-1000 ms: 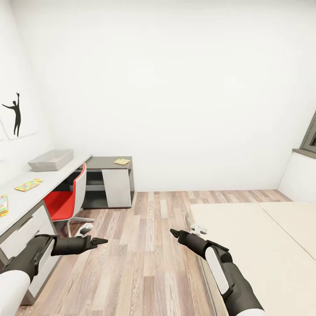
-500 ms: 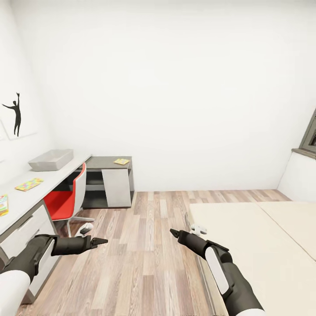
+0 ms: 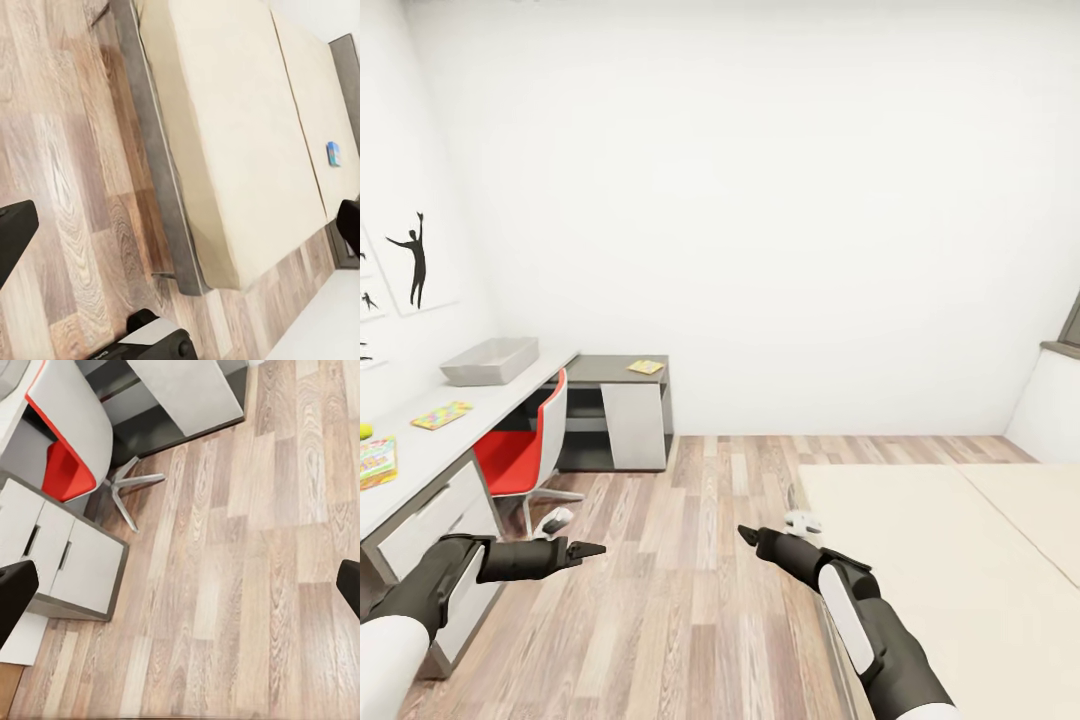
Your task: Put all the toys in the child's room - the three board games (two on the bed and one on the table), the two jigsaw puzzles on the table, and the tennis ball on the table - inside the toy box on the table in the child's room.
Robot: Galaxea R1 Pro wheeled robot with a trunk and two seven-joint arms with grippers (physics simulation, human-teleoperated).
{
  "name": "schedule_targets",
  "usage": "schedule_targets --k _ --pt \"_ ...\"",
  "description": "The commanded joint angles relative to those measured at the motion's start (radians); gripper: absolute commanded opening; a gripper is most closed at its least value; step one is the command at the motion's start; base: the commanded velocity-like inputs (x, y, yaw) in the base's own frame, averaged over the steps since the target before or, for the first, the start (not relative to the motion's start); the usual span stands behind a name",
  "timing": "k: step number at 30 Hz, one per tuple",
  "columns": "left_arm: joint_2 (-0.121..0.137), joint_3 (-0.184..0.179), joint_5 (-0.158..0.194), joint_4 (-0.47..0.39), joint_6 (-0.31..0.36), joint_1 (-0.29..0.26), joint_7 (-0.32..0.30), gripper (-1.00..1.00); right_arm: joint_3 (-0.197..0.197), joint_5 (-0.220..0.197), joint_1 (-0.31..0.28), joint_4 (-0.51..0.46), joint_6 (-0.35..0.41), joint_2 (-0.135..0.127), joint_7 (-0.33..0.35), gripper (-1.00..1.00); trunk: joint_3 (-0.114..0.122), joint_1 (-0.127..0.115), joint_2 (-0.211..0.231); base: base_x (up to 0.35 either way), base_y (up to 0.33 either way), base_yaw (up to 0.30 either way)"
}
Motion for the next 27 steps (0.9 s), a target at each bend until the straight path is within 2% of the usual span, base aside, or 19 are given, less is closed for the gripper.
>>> schedule_targets --k 1,17,27 --pt "0.0 0.004 -0.004 0.0 0.009 0.0 -0.005 1.0 0.0 -0.001 0.0 -0.001 0.005 0.0 0.001 1.0 0.0 0.0 -0.001 -0.001 -0.001 0.193" --pt "-0.001 0.004 -0.004 0.0 0.009 0.0 -0.005 1.0 0.001 -0.002 -0.001 -0.001 0.005 -0.003 0.003 1.0 0.0 0.0 -0.001 0.0 -0.011 0.036" --pt "-0.001 0.004 -0.004 0.0 0.009 0.0 -0.005 1.0 0.002 -0.002 0.0 -0.001 0.005 -0.001 0.003 1.0 0.0 0.0 -0.001 0.0 -0.191 0.0"
